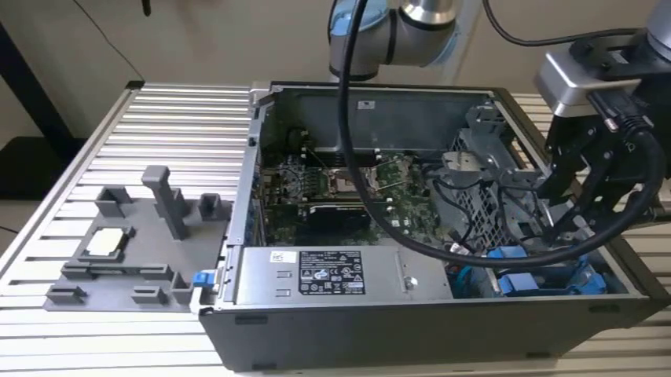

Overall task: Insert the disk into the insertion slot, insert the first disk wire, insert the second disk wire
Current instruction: 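Insert the disk into the insertion slot, then insert the first disk wire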

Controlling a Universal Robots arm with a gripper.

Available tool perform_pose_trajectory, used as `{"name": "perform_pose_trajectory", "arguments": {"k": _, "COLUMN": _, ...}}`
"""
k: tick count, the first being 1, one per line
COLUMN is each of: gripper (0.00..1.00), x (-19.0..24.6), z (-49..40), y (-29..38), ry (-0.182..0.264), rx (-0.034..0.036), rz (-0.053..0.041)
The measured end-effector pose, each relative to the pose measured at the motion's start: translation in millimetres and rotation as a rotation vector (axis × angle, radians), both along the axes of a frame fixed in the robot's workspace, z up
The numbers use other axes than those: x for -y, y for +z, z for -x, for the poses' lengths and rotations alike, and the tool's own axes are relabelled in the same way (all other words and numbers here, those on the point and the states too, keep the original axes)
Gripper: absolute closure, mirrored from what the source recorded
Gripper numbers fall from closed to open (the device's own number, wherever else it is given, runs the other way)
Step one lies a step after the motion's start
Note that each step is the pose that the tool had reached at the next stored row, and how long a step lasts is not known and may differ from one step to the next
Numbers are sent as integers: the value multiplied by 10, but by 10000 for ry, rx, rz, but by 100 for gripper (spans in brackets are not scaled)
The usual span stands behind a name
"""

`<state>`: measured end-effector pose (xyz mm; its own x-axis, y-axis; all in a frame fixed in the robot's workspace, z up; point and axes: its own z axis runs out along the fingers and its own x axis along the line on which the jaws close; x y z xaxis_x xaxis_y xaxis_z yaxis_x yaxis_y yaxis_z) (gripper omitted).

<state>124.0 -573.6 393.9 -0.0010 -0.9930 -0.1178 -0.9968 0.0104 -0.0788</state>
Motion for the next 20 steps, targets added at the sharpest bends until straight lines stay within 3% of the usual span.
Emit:
{"name": "perform_pose_trajectory", "arguments": {"k": 3, "gripper": 53, "x": -29, "z": 8, "y": 0, "ry": 18, "rx": 94, "rz": -38}}
{"name": "perform_pose_trajectory", "arguments": {"k": 6, "gripper": 53, "x": -128, "z": 9, "y": -4, "ry": 74, "rx": 132, "rz": -37}}
{"name": "perform_pose_trajectory", "arguments": {"k": 10, "gripper": 53, "x": -172, "z": 10, "y": -7, "ry": 132, "rx": 424, "rz": -36}}
{"name": "perform_pose_trajectory", "arguments": {"k": 11, "gripper": 53, "x": -171, "z": 10, "y": -10, "ry": 138, "rx": 462, "rz": -38}}
{"name": "perform_pose_trajectory", "arguments": {"k": 13, "gripper": 53, "x": -177, "z": 9, "y": -17, "ry": 166, "rx": 482, "rz": -14}}
{"name": "perform_pose_trajectory", "arguments": {"k": 17, "gripper": 53, "x": -192, "z": 9, "y": -25, "ry": 288, "rx": 482, "rz": 176}}
{"name": "perform_pose_trajectory", "arguments": {"k": 20, "gripper": 53, "x": -192, "z": 8, "y": -24, "ry": 292, "rx": 481, "rz": 182}}
